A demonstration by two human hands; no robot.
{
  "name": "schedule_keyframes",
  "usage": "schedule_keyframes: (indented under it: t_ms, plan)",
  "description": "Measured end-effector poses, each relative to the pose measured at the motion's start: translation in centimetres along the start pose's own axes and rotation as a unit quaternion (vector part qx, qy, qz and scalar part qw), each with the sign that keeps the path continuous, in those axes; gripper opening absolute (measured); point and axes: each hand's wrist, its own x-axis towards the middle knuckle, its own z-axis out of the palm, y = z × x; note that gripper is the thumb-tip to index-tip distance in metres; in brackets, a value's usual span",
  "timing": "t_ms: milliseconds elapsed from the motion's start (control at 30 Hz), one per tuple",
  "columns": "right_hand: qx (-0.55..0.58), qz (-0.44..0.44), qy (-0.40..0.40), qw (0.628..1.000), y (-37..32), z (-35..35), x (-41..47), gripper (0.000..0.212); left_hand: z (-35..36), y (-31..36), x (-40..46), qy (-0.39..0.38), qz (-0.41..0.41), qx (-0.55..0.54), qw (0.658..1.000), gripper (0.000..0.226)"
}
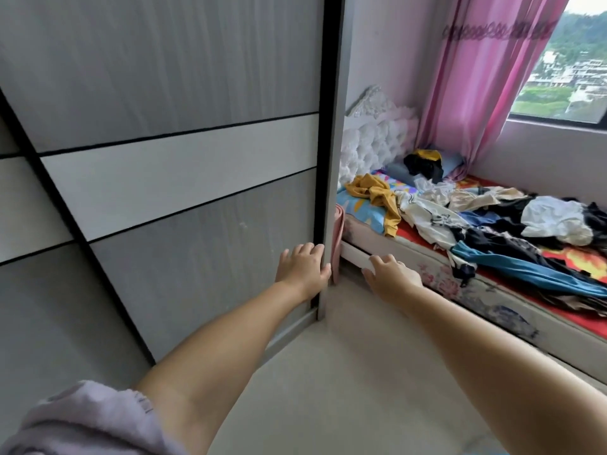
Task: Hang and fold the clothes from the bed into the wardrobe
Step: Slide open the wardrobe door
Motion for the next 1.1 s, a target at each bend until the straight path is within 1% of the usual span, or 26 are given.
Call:
schedule_keyframes:
  t_ms: [133,267,367,467,600,700,800,900,1000,1067,1100]
  plan:
    - [0.022,-0.023,-0.015,0.999,-1.1,0.8,6.9,0.041,1.1,-2.5,6.1,-0.007,-0.015,0.012,1.0,0.049]
    - [0.04,-0.027,-0.015,0.999,-2.7,1.3,13.8,0.046,1.7,-5.9,13.1,0.001,-0.019,0.029,0.999,0.049]
    - [0.07,-0.027,-0.001,0.997,-3.6,1.1,20.0,0.046,1.9,-8.3,19.5,0.013,0.0,0.05,0.999,0.05]
    - [0.082,-0.038,-0.009,0.996,-4.2,0.2,26.7,0.049,1.3,-10.5,26.5,0.017,0.029,0.059,0.998,0.049]
    - [0.146,0.013,0.024,0.989,-5.0,-0.7,33.2,0.053,-0.1,-12.3,33.8,0.026,0.088,0.1,0.991,0.049]
    - [0.19,0.033,0.011,0.981,-5.8,0.0,38.2,0.052,-0.6,-13.5,39.1,0.018,0.118,0.145,0.982,0.049]
    - [0.231,0.052,0.001,0.972,-6.4,1.0,42.8,0.052,-0.5,-13.6,43.6,0.018,0.168,0.209,0.963,0.048]
    - [0.267,0.05,-0.007,0.962,-7.1,0.8,47.7,0.05,-1.0,-13.4,48.3,0.027,0.215,0.279,0.936,0.05]
    - [0.289,0.042,-0.004,0.957,-7.9,0.3,52.6,0.055,-1.9,-13.2,52.4,0.032,0.226,0.348,0.909,0.052]
    - [0.314,0.038,0.009,0.949,-8.5,0.0,55.5,0.055,-2.5,-13.0,54.8,0.028,0.236,0.391,0.889,0.052]
    - [0.331,0.033,0.031,0.943,-8.7,-0.1,56.8,0.051,-2.8,-12.8,55.8,0.027,0.25,0.411,0.876,0.05]
